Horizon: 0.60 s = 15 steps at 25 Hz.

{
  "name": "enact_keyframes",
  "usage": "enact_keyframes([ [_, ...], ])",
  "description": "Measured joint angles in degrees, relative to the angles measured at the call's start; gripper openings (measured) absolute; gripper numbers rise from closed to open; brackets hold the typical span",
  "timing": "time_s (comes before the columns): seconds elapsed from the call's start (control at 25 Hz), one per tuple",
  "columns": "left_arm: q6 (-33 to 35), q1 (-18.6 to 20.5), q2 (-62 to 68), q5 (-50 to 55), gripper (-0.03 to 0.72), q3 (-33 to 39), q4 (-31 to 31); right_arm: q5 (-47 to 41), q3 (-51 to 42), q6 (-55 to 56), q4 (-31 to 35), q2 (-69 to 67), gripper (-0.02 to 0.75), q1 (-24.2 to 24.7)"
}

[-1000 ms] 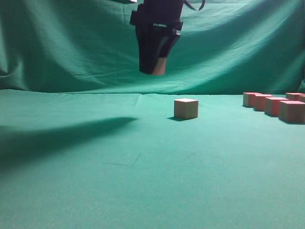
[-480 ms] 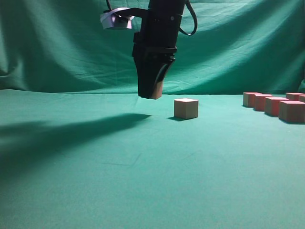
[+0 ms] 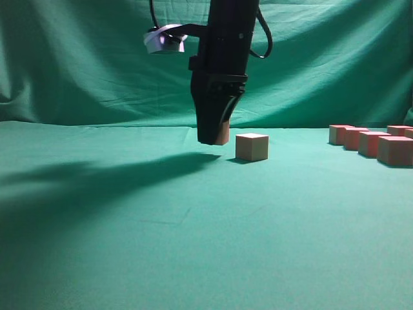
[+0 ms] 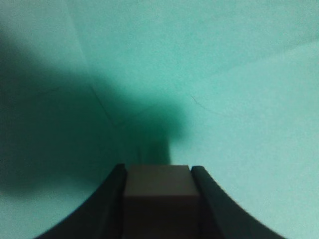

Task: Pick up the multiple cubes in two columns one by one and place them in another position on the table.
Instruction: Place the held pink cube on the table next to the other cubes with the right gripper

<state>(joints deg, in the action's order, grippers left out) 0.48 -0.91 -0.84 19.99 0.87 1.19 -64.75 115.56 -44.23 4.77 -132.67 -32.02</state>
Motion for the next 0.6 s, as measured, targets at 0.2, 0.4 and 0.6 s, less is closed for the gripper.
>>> enact_keyframes([
  [0.2,0.0,0.0,0.0,0.0,0.000,0.0,0.0,0.0,-0.1,0.0,0.1,0.0,0.269,0.4],
  [0.4,0.0,0.0,0.0,0.0,0.000,0.0,0.0,0.9,-0.1,0.0,1.2,-0.5,0.269,0.4],
  [0.6,0.0,0.0,0.0,0.0,0.000,0.0,0.0,1.8,-0.2,0.0,1.5,-1.0,0.269,0.4],
])
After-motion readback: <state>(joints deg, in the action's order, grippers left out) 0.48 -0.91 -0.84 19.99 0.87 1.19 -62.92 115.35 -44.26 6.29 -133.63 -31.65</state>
